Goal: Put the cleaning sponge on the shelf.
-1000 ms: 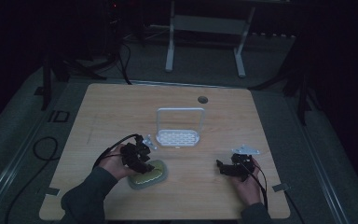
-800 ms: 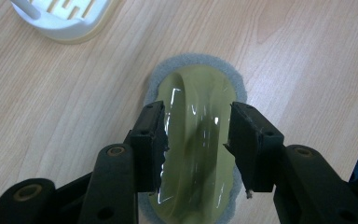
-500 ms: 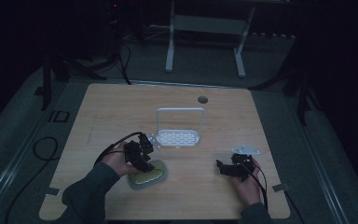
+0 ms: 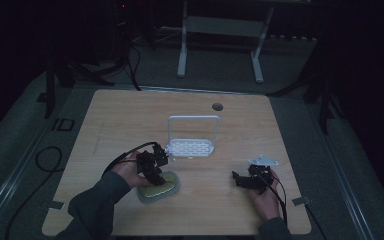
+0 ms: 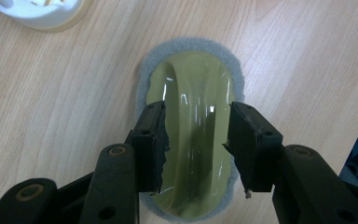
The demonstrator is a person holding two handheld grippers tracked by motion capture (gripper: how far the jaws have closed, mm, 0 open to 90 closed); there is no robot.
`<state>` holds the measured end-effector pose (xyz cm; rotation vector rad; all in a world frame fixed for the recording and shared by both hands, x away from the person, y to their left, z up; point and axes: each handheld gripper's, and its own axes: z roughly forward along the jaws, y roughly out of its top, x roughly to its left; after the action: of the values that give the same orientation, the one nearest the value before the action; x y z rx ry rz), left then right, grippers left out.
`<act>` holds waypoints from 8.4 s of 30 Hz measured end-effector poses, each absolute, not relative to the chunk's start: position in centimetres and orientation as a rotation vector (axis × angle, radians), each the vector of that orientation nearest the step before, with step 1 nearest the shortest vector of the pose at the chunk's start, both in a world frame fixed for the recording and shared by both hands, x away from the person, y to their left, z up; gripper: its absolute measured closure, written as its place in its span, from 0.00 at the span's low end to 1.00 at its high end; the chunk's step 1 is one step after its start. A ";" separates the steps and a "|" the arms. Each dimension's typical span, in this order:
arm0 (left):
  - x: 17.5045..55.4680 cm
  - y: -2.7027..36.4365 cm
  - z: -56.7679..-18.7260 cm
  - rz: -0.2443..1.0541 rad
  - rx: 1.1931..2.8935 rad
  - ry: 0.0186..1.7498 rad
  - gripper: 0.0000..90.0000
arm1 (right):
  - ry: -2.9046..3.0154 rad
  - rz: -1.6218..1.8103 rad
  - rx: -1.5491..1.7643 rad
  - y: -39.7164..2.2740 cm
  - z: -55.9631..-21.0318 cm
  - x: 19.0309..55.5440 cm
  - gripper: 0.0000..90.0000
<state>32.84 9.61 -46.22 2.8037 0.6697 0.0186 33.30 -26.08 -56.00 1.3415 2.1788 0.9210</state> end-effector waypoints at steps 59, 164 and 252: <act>34.4 7.6 -46.5 -0.007 2.995 0.589 0.79 | 2.180 0.921 1.341 -26.1 -56.0 33.3 0.14; 39.6 2.7 -42.4 0.395 2.887 0.167 0.80 | 2.178 0.923 1.342 -26.1 -56.0 33.3 0.14; 41.5 -0.7 -44.4 0.511 2.978 0.008 0.80 | 2.178 0.923 1.342 -26.1 -56.0 33.3 0.14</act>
<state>41.49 -0.74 -44.36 2.9778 0.0077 0.5111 33.29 -26.07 -55.99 1.3416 2.1783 0.9229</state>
